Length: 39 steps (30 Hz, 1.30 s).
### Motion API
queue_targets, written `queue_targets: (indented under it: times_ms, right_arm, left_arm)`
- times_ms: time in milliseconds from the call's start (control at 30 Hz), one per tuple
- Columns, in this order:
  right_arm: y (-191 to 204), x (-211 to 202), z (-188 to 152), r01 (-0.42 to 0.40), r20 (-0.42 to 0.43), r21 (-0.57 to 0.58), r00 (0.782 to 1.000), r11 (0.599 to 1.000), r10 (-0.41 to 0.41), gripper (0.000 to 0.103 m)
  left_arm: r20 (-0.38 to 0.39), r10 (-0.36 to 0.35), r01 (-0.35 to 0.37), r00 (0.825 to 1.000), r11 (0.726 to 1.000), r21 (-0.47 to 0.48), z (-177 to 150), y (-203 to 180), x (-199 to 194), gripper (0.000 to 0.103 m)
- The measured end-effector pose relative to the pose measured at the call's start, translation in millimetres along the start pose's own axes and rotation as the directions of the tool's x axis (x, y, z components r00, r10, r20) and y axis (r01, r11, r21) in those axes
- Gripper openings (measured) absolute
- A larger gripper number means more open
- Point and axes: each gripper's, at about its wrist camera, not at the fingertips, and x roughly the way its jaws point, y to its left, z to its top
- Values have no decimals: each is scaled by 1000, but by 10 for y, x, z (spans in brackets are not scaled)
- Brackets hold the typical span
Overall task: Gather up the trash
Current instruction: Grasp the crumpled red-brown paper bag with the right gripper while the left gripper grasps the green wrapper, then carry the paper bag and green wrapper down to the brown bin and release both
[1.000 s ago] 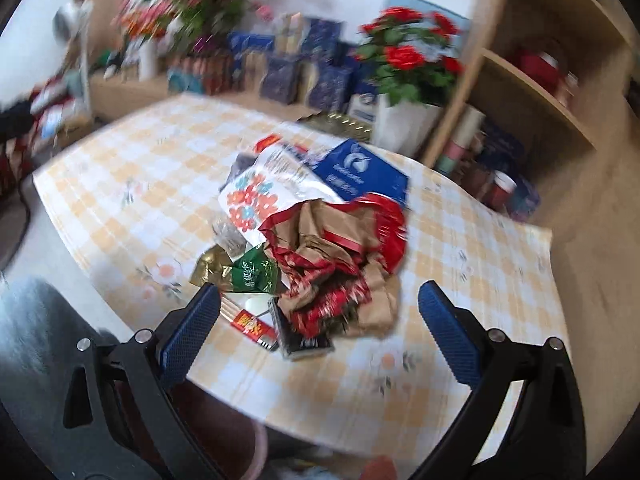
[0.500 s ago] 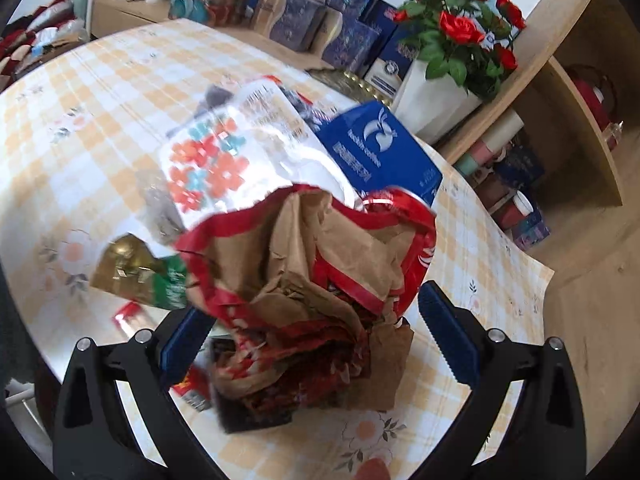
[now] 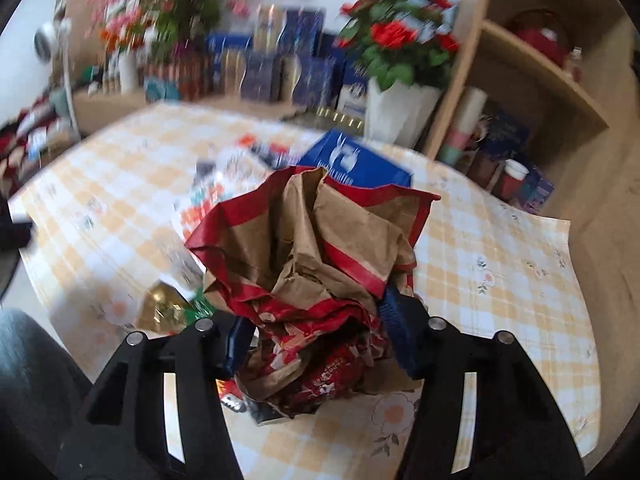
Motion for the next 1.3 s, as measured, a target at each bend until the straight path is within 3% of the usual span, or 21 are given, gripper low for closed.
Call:
queue_targets:
  times_ms: [133,267,367,533,667,700,733,900,1300]
  right_arm:
    - [-82,-328,-100,-21,98,91,995,996,12,58]
    - [-87,-481,-208,-29,118,126,993,992,14,57]
    - [-91,-559,-254,-37,125,127,992,991,21,58]
    - [-160,-615,-307,-42,126,142,992,989,24,58]
    - [-143,-641,-360,-21,124,121,992,992,6,58]
    - [-144,-644,-375,-24,125,122,992,992,8,58]
    - [-151,-647,-387,-27,125,127,992,992,11,58]
    - [-168,-675,-451,-26,126,145,992,989,7,58]
    - [-105,-1030,-555,-58,174,192,984,980,24,58]
  left_arm:
    - [-29,-83,84,996,996,35,-14,-175,251,41]
    - [-75,-165,166,984,986,14,-17,-279,603,37]
    - [-89,-180,180,980,984,-11,-22,-304,825,37]
    - [-121,-254,238,960,962,-132,26,-206,1196,37]
    - [-146,-255,235,956,962,-137,28,-212,1375,36]
    - [-154,-265,244,952,959,-144,21,-215,1430,33]
    - [-161,-271,250,949,958,-142,21,-224,1444,19]
    - [-162,-282,267,946,957,-109,12,-276,1386,8]
    - [-4,-238,238,971,967,88,259,-616,373,7]
